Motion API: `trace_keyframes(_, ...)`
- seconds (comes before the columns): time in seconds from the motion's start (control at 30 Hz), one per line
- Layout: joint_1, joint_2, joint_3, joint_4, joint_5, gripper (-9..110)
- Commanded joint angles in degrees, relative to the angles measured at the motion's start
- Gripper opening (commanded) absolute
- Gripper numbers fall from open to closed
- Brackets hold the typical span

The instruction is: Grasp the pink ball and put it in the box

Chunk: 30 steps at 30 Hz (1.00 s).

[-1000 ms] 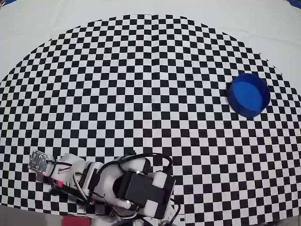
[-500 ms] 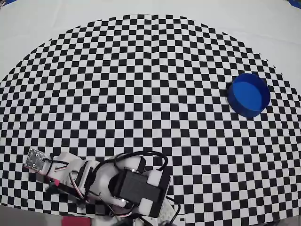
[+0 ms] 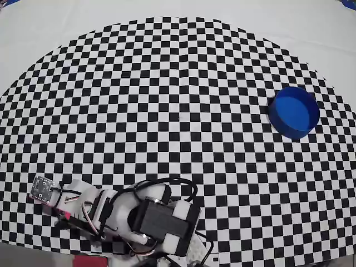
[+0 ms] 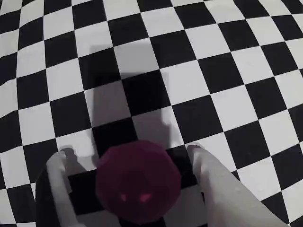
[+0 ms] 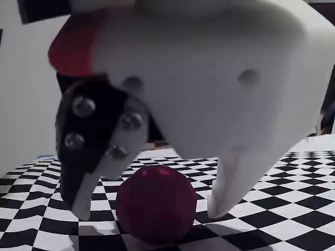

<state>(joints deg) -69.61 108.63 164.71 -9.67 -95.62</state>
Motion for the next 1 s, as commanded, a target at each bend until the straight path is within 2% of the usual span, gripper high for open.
trace_keyframes(0.0, 0.09, -0.18, -1.05, -0.88, -0.44, 30)
trace_keyframes(0.37, 0.18, -0.35, -0.88, -0.88, -0.44, 30)
trace_keyframes(0.47, 0.18, -0.35, -0.79, -0.88, -0.44, 20)
trace_keyframes(0.53, 0.18, -0.35, -0.79, -0.88, -0.44, 0)
trace_keyframes(0.97, 0.44, 2.81, -0.53, -0.62, -0.44, 0)
